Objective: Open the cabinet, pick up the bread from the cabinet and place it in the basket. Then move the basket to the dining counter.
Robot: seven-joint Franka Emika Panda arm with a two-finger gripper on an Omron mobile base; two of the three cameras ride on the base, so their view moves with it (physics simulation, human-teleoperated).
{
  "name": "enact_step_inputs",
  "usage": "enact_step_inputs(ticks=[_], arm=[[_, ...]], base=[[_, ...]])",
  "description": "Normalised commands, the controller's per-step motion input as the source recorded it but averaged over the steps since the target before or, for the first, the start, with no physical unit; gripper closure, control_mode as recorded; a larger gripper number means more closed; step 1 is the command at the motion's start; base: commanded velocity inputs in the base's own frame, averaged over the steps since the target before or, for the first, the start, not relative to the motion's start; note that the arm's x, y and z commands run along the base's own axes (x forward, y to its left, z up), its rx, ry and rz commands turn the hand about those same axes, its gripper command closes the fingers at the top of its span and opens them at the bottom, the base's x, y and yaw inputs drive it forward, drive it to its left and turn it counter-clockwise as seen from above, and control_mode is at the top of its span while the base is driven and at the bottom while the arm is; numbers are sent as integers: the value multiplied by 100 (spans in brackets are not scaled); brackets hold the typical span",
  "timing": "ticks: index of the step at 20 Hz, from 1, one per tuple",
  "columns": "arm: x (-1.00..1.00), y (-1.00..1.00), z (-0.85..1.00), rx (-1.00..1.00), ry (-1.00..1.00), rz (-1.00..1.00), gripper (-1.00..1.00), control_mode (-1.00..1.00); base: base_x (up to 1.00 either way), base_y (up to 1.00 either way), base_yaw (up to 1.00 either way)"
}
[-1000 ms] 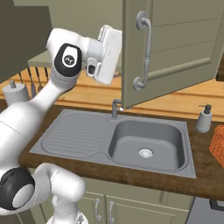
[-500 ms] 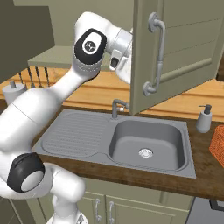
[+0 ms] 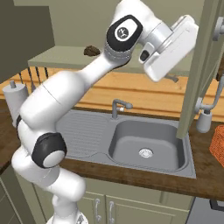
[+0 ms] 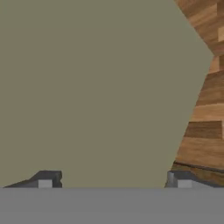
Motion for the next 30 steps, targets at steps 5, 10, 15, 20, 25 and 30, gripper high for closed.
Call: enact_step_inputs(ticks=[5, 10, 15, 20, 25, 30], arm=[[4, 87, -3, 0, -44, -7, -100, -100], [0, 100, -9, 0, -36, 1, -100, -100], [-12, 100, -28, -4, -23, 13, -100, -100], [-37, 100, -50, -11, -24, 24, -100, -100], [-25, 100, -57, -18, -22, 31, -100, -100], [0, 98, -40, -31, -8, 43, -100, -100]], base=[[0, 0, 0], [0, 0, 0], [0, 0, 0], [0, 0, 0], [0, 0, 0], [0, 0, 0]])
